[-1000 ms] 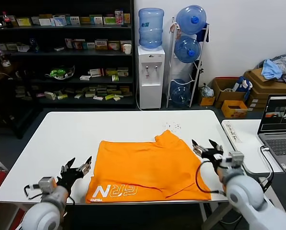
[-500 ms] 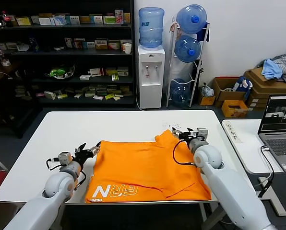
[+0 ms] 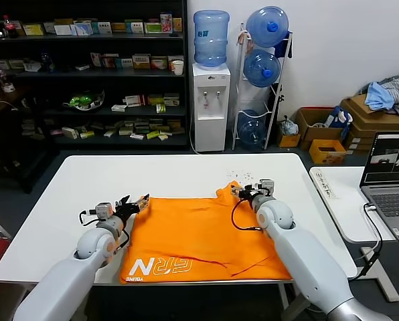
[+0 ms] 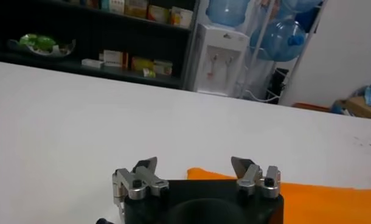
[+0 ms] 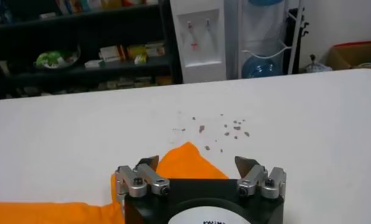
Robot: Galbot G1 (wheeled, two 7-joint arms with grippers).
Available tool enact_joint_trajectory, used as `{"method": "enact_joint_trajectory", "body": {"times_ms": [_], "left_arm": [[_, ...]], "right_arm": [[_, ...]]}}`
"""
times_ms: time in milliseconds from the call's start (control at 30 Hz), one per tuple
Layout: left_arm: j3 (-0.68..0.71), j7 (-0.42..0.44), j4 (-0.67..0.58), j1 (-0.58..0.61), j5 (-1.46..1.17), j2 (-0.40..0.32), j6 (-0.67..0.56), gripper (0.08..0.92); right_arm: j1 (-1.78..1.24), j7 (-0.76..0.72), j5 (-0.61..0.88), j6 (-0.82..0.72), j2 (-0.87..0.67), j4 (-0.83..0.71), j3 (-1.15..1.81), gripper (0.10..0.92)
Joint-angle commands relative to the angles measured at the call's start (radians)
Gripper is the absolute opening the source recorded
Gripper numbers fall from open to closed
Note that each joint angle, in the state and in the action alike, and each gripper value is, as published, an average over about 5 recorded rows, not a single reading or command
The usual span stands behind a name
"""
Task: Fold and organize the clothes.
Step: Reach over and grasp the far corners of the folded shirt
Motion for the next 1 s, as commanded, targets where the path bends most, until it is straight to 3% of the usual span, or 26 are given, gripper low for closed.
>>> {"method": "enact_joint_trajectory", "body": {"times_ms": [33, 233, 433, 1000], "left_arm": [[0.040, 0.012, 0.065, -0.053, 0.010, -0.022, 0.005, 0.823], [0.046, 0.010, 0.087, -0.057, 0.024, -0.031, 0.010, 0.823], [0.051, 0.010, 0.111, -0.063, 0.043, -0.041, 0.011, 0.792], [0.056, -0.002, 0.074, -0.047, 0.043, -0.032, 0.008, 0.311]], "right_arm": [[0.023, -0.010, -0.011, -0.011, 0.024, -0.049, -0.014, 0.823], [0.023, -0.020, -0.022, -0.014, 0.021, -0.067, -0.011, 0.809], [0.020, -0.027, -0.026, -0.010, 0.019, -0.067, -0.012, 0.672], [0.004, -0.035, -0.038, 0.038, 0.017, -0.052, -0.009, 0.179]]}}
